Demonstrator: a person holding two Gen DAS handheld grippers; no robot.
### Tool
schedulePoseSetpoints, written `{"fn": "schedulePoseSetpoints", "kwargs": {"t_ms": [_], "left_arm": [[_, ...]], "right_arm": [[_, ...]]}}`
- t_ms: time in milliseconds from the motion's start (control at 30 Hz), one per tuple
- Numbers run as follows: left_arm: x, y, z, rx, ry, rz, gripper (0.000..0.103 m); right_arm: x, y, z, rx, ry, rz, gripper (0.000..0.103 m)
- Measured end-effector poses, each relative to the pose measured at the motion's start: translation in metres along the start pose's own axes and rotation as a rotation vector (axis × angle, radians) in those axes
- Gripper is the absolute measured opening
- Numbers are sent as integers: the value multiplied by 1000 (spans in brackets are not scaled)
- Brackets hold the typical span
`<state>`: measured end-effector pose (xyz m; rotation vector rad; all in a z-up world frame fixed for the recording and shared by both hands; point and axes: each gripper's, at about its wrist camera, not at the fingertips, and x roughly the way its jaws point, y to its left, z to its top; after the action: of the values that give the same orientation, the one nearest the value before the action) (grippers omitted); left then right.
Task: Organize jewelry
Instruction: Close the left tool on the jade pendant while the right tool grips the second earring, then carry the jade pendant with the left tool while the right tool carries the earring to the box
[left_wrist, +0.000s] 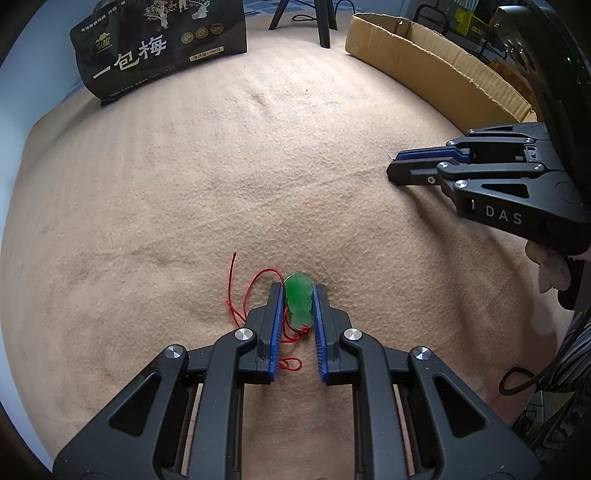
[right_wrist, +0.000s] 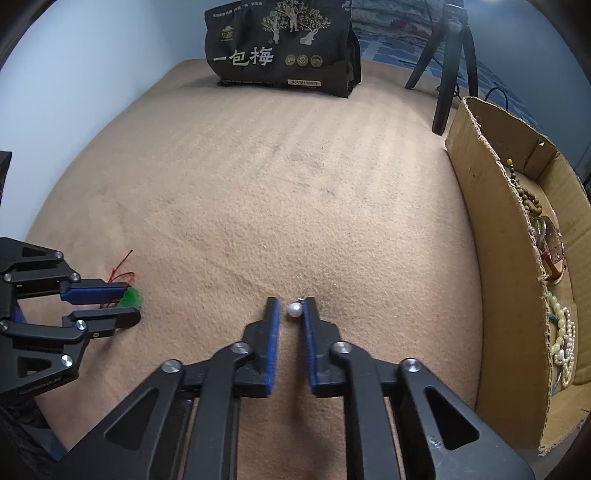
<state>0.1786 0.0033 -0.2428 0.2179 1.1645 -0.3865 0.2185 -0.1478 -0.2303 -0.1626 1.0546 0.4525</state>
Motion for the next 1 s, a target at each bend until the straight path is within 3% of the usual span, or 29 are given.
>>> {"fn": "schedulePoseSetpoints", "kwargs": {"t_ms": [333,1000], "left_arm": [[-11,3,3,-24,-29,-3,14],[-70,-5,43,-92,-223,-59,14]], "right_arm": [[-14,0,-1,-1,-41,-8,7],[-99,-27,5,55,-216,-33,7]]}}
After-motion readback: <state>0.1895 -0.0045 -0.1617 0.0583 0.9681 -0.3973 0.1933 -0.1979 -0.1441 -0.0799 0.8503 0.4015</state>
